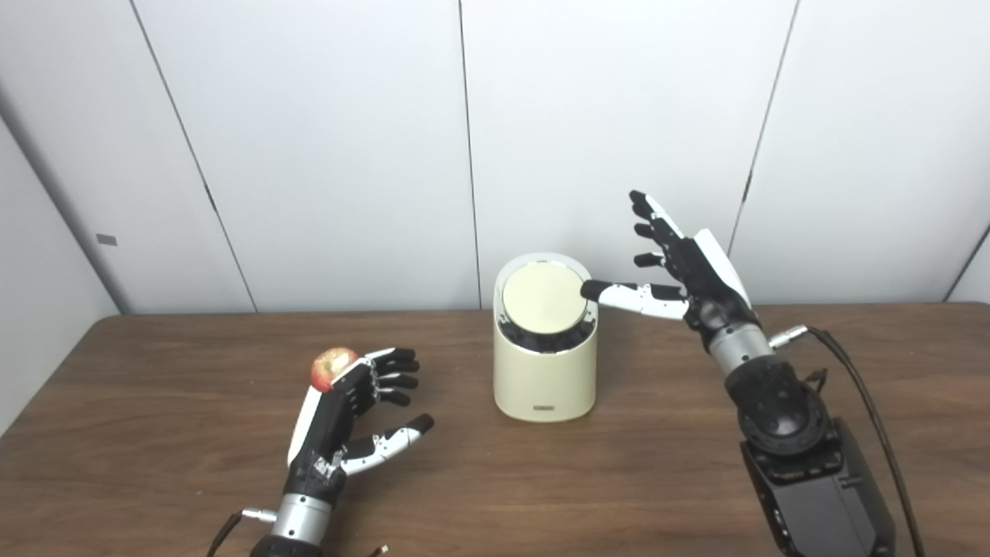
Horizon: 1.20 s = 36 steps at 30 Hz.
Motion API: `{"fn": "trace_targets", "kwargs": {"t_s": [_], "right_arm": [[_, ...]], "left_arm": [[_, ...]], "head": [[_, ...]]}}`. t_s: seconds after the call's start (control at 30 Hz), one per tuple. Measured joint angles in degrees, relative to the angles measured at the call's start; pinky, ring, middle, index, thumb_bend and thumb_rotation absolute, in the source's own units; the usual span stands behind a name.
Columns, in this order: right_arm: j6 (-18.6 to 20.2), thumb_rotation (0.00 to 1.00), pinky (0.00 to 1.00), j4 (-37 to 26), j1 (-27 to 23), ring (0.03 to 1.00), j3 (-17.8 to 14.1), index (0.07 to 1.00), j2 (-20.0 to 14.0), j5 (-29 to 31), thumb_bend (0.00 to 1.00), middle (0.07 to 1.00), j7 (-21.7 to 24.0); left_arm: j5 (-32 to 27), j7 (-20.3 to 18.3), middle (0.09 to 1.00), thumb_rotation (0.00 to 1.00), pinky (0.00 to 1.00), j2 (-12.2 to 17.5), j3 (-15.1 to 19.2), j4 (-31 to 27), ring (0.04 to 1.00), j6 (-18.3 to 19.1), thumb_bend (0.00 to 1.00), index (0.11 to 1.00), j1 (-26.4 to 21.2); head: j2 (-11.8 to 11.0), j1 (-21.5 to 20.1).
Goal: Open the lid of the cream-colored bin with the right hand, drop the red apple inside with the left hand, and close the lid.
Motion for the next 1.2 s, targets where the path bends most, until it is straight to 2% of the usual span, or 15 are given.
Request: {"fn": "trace_targets", "kwargs": {"t_s": [0.23, 0.5, 0.77, 1.2], "right_arm": [[4.29, 0.46, 0.64, 1.66, -2.11, 0.840, 2.29, 0.952, -0.99, -3.76, 0.90, 0.942, 0.50], [5.65, 0.42, 0.72, 2.92, -4.19, 0.912, 4.16, 0.943, -0.54, -5.71, 0.89, 0.958, 0.74], [5.62, 0.42, 0.68, 6.32, -4.51, 0.862, 6.38, 0.920, -0.11, -8.55, 0.92, 0.925, -0.53], [6.39, 0.43, 0.69, 9.20, -6.33, 0.902, 10.00, 0.929, 0.82, -13.01, 0.92, 0.949, -0.24]], "left_arm": [[-0.05, -0.19, 0.719, 0.00, 0.58, 0.08, -0.07, 0.06, 0.664, -0.37, 0.64, 0.743, 0.01], [-0.09, -0.22, 0.718, 0.00, 0.58, 0.03, -0.27, -0.06, 0.670, -0.37, 0.63, 0.741, 0.05], [0.17, 0.13, 0.719, 0.00, 0.58, -0.05, -0.25, -0.72, 0.667, -0.26, 0.63, 0.741, 0.35], [0.15, 0.05, 0.719, 0.00, 0.57, -0.20, -0.39, -1.73, 0.664, 0.21, 0.64, 0.740, 0.65]], "head": [[0.35, -0.09], [0.53, 0.09], [0.97, 0.26], [1.76, 1.32]]}}
